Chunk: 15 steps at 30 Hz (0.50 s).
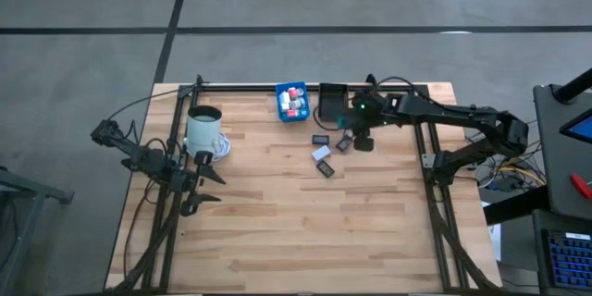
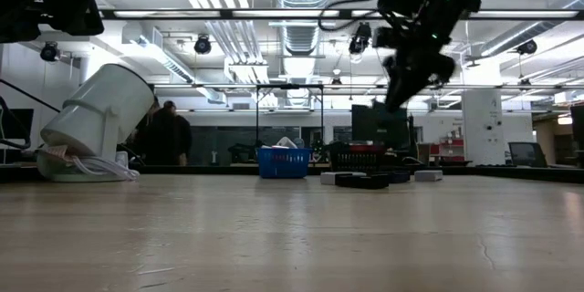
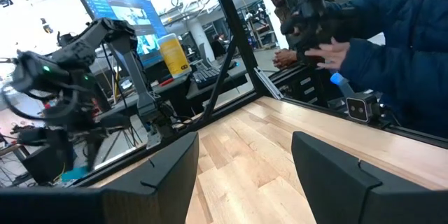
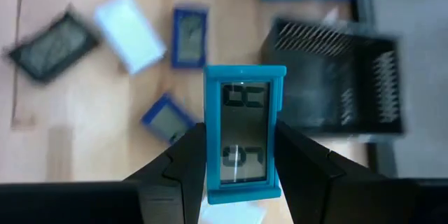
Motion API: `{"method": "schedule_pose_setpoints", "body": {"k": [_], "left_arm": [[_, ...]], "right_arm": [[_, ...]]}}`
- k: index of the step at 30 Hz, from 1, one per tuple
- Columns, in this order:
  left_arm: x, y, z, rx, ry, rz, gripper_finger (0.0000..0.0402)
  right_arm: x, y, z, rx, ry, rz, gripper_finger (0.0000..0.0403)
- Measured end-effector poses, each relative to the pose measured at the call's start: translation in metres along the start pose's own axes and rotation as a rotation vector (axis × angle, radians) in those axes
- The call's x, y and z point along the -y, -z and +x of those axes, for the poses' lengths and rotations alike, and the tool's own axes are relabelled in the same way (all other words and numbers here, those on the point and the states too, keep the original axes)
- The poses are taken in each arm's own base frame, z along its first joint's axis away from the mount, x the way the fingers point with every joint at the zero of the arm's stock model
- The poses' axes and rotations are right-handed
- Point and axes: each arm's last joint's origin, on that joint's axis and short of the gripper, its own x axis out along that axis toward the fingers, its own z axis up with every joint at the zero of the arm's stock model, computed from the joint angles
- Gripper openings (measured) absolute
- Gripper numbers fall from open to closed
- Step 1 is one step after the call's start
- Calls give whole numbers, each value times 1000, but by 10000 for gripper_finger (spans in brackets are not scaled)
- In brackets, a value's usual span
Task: Pick & Place Office items
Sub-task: Put the light blue digital clock into the black basket
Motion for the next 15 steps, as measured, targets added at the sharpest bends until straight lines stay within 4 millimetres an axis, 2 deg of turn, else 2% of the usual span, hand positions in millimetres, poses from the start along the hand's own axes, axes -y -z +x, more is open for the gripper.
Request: {"method": "schedule_pose_setpoints", "body": {"k": [7, 10, 15], "left_arm": [[0, 0, 0, 0, 0, 0, 234], [0, 0, 0, 0, 0, 0, 234], [0, 0, 0, 0, 0, 0, 234]], "right_arm": [[24, -26, -6, 58, 52, -13, 141], [38, -31, 0, 58, 43, -13, 141], [60, -32, 21, 22, 25, -2, 141]]}}
